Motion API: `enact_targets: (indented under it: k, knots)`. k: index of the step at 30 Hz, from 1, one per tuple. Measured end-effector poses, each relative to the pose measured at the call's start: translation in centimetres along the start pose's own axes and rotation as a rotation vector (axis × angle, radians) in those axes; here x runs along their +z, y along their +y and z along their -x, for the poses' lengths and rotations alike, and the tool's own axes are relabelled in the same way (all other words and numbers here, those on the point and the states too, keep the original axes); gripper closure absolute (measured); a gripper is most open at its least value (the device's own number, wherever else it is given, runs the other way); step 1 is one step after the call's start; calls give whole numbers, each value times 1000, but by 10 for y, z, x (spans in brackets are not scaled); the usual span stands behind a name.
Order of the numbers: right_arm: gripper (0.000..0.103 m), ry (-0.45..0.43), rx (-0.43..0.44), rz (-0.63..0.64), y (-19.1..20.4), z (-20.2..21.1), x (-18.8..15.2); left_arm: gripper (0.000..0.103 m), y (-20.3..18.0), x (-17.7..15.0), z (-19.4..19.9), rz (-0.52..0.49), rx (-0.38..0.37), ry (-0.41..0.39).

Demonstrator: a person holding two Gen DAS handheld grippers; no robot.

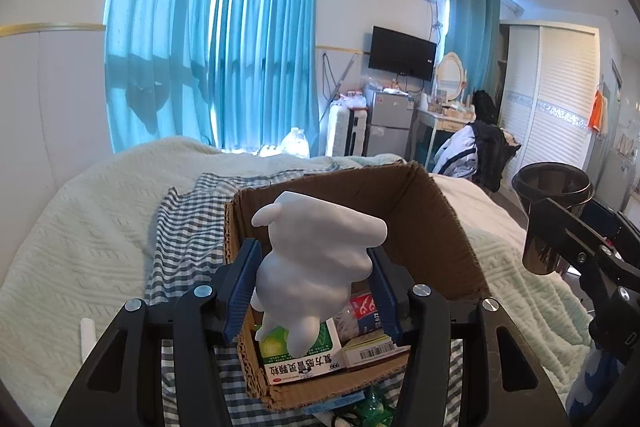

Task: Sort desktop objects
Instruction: 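Lift the white figurine and black cup and carry both over the cardboard box, then lower the figurine and cup into the box and open both grippers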

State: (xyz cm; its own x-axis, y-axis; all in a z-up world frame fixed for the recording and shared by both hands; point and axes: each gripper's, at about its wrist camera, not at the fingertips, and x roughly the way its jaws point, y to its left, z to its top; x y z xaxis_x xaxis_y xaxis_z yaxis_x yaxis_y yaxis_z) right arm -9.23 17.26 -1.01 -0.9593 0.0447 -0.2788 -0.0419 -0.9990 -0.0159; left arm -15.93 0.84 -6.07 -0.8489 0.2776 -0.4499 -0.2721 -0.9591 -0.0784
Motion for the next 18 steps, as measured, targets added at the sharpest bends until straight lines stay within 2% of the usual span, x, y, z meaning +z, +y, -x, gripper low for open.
enact_targets:
  k: [18]
  knots:
    - [26,93,26,-5,-10,-85,-32,49,2,-13,-84,-2,20,127]
